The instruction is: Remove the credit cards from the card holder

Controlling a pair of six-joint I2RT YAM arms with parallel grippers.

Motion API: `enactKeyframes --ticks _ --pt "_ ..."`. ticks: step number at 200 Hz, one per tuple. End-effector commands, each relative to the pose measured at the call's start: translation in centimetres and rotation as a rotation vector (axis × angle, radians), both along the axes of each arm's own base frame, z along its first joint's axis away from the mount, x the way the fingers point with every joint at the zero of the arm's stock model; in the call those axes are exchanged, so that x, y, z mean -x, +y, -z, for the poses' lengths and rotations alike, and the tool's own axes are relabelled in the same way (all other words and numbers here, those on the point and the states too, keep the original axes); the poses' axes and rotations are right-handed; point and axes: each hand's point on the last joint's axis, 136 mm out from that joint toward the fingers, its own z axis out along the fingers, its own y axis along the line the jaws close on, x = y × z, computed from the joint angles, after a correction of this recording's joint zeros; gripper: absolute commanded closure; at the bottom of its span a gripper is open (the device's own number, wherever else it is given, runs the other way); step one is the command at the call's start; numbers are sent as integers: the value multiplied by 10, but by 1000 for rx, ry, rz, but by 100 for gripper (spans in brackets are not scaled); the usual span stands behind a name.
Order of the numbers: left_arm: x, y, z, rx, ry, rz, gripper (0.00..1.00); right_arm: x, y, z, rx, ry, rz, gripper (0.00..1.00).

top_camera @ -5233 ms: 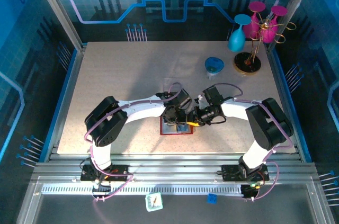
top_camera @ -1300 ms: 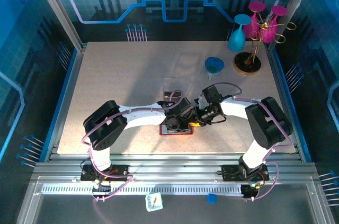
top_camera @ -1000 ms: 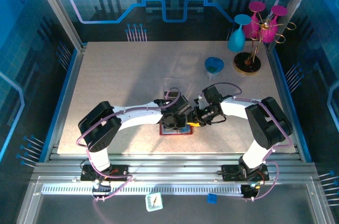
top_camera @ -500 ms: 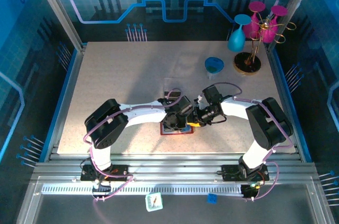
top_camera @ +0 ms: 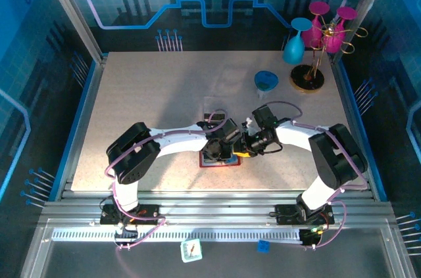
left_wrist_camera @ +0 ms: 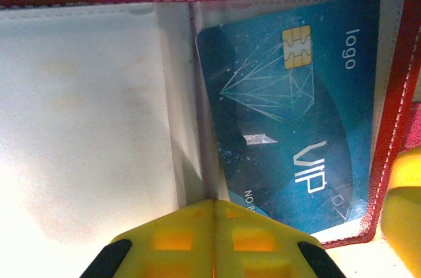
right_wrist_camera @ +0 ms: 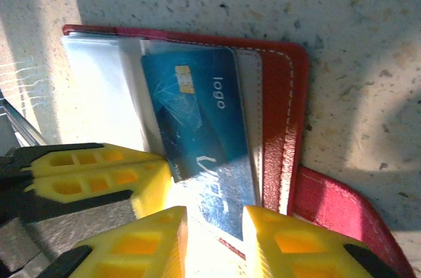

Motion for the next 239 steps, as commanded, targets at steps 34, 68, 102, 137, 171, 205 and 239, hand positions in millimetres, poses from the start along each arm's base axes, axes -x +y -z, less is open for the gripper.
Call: enactKeyframes --ticks 34,68,102,137,171,205,239 --pt "-1 1 -7 -3 0 12 91 15 1 11 20 48 -43 71" --pt "-10 4 -18 -9 -36 5 89 15 2 16 26 56 -46 71" --pt "-20 8 -15 -38 -34 6 86 15 1 15 31 52 -48 70" --pt "-24 4 -15 -31 -32 13 88 15 -1 15 37 50 -43 70" --pt "-23 3 -5 -43 -3 20 92 12 -3 12 39 39 -32 71" --pt "-20 5 3 -59 15 19 97 12 -3 9 34 33 -28 71" --pt "-17 8 7 -66 24 17 100 10 -5 9 33 29 -17 71"
